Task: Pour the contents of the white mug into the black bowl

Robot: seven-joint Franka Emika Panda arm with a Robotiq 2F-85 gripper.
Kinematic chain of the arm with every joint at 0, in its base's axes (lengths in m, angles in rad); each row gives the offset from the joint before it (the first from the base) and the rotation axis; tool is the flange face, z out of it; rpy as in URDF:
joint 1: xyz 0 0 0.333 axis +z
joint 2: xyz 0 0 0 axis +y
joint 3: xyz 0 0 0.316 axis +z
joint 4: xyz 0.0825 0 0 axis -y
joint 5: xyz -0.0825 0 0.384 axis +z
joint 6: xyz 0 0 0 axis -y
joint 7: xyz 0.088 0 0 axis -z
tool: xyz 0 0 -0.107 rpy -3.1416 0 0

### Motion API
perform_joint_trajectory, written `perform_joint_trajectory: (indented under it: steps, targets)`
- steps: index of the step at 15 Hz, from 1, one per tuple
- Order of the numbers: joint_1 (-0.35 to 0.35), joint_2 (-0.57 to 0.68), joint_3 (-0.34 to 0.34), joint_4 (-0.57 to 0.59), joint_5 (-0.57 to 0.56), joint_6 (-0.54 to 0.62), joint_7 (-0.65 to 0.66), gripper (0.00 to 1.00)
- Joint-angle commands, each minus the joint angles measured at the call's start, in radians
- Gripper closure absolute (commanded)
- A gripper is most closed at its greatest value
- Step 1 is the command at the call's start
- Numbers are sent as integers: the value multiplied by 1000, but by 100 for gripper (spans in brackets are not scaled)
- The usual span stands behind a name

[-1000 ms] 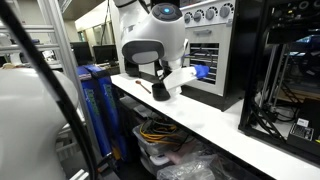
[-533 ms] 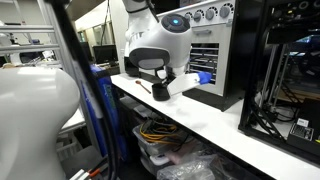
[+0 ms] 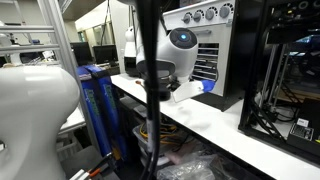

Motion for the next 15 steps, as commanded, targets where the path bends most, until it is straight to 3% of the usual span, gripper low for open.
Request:
perform_joint_trajectory:
  steps: [1, 7, 15]
  targets:
    - [60, -103, -115, -3, -257, 61, 155, 98]
    - [136, -181, -266, 16, -571, 91, 373, 98]
    - [219, -206, -359, 59, -743, 94, 519, 98]
